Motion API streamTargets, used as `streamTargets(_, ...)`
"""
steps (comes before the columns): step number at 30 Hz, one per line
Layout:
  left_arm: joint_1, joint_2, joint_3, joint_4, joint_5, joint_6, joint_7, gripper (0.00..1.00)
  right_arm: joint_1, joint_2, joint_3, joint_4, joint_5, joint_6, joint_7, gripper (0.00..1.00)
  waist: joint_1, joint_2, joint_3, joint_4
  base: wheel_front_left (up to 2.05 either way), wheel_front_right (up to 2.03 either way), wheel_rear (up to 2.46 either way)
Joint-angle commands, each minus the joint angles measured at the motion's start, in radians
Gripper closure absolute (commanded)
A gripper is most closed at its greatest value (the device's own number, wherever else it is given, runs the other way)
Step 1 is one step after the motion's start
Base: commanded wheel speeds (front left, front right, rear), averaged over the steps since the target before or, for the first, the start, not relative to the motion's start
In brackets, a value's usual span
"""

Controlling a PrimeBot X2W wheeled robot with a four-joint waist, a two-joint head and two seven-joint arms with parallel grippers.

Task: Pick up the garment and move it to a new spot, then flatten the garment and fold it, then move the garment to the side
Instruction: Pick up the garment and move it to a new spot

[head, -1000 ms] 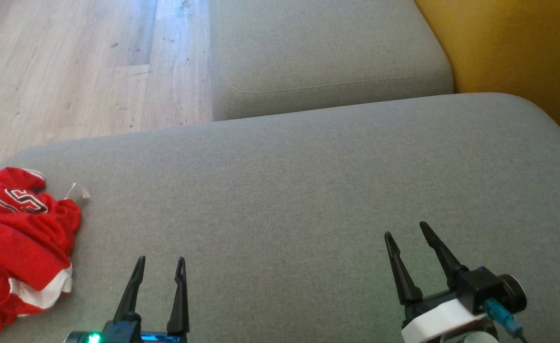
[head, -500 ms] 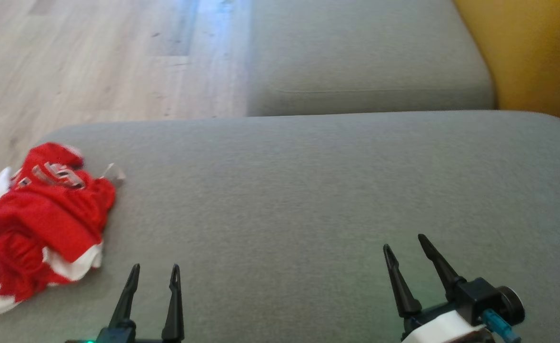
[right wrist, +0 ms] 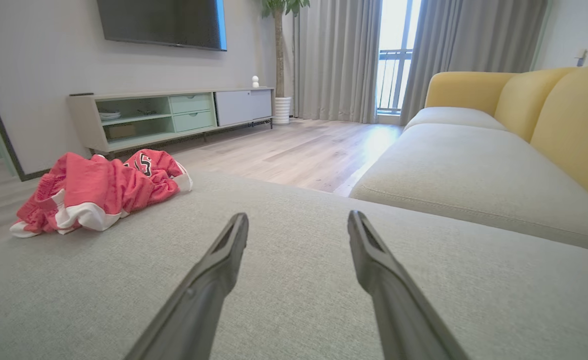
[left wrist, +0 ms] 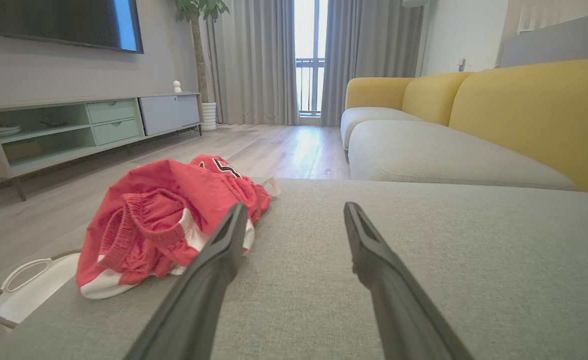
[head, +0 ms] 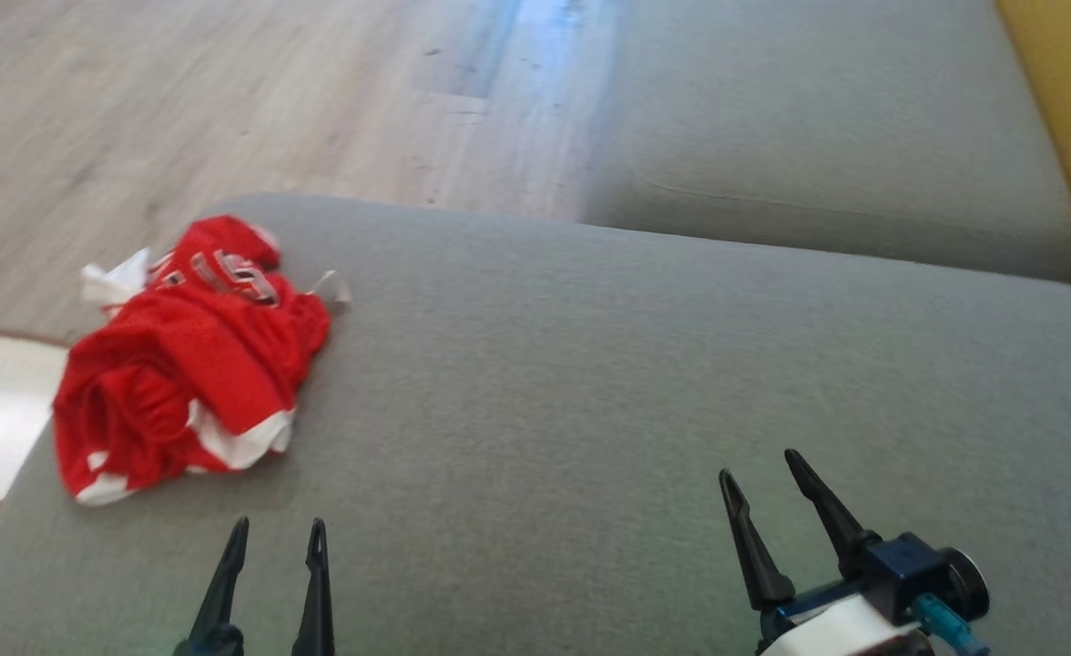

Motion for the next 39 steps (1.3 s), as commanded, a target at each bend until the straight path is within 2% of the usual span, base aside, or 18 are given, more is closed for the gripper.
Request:
streamTargets(1, -0.040, 0.006, 0.035, -0.037, 0.009, -0.002, -0.011, 0.00, -0.030, -0.004, 0.022, -0.037, 0.011, -0.001, -0.011, 0.00, 0.0000, 0.0000, -0.004, 0.036, 0.00, 0.00, 0.00)
streamTargets(14, -0.035, 0.016, 0.067, -0.048, 0.011, -0.006, -0.011, 0.00, -0.036, -0.004, 0.030, -0.040, 0.024, -0.001, -0.011, 0.00, 0.0000, 0.0000, 0.005, 0.159, 0.00, 0.00, 0.00)
streamTargets(24, -0.062, 0.009, 0.085, -0.081, 0.004, 0.018, -0.011, 0.00, -0.060, -0.004, 0.028, -0.036, -0.001, -0.001, -0.011, 0.00, 0.0000, 0.0000, 0.066, 0.218, 0.00, 0.00, 0.00)
streamTargets(29, -0.124, 0.007, 0.087, -0.065, -0.004, 0.011, -0.011, 0.00, -0.065, -0.004, 0.024, -0.032, -0.028, -0.001, -0.011, 0.00, 0.0000, 0.0000, 0.093, 0.238, 0.00, 0.00, 0.00)
streamTargets(33, -0.233, 0.004, 0.084, -0.055, -0.028, -0.003, -0.011, 0.00, -0.095, -0.011, 0.016, -0.036, -0.078, -0.001, -0.011, 0.00, 0.0000, 0.0000, 0.177, 0.235, 0.00, 0.00, 0.00)
streamTargets(35, -0.346, 0.014, 0.073, -0.010, -0.045, -0.032, -0.004, 0.00, -0.132, -0.045, 0.015, -0.039, -0.098, -0.001, -0.011, 0.00, 0.0000, 0.0000, 0.251, 0.228, 0.00, 0.00, 0.00)
streamTargets(39, -0.532, 0.049, 0.073, 0.053, -0.072, -0.062, 0.055, 0.00, -0.165, -0.093, 0.010, -0.044, -0.109, -0.001, -0.011, 0.00, 0.0000, 0.0000, 0.327, 0.224, 0.00, 0.00, 0.00)
